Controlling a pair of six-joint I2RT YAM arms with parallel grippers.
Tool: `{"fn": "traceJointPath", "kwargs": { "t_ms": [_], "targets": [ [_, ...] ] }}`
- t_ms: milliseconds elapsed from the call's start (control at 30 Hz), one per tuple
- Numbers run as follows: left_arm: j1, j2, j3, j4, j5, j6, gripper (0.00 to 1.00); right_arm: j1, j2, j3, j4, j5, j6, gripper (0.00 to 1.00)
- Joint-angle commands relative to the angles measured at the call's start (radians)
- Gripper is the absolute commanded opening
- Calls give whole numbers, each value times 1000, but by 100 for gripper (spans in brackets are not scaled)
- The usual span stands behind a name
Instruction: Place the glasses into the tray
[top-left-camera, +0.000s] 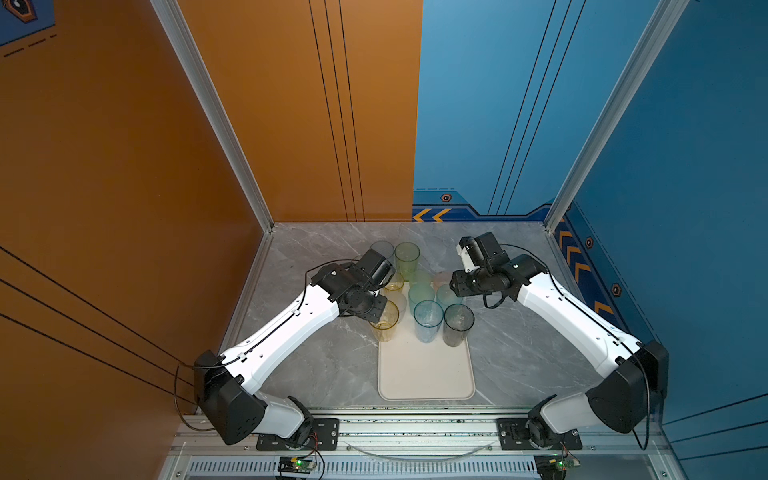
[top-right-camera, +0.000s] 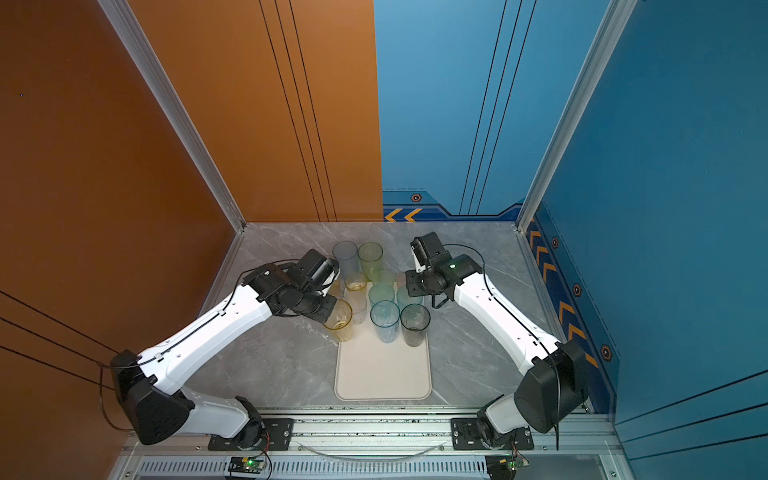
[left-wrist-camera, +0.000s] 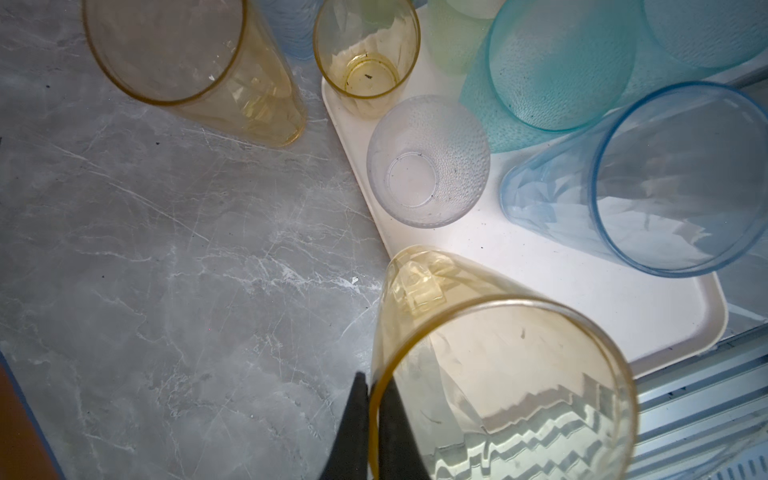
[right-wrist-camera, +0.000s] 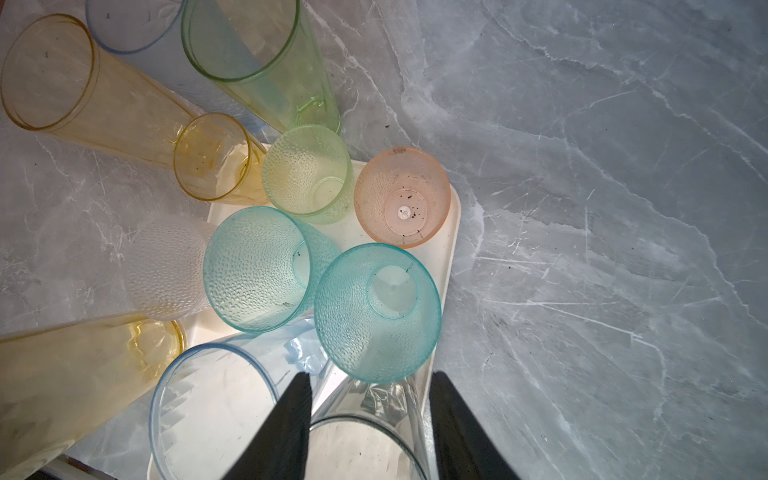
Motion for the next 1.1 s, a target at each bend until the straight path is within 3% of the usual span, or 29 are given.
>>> {"fn": "traceJointPath", "kwargs": {
  "t_ms": [0,567,1067],
  "targets": [
    [-8,1,-20,43,-28,-26,0,6,-25,-13,4,5,16,46],
    [-40,70,-75,160,1,-34,0,4,-4,-8,3,2,14,46],
    [-48,73,-127,227,-40,-32,0,4,21,2,0,-4,11,46]
  ]
}}
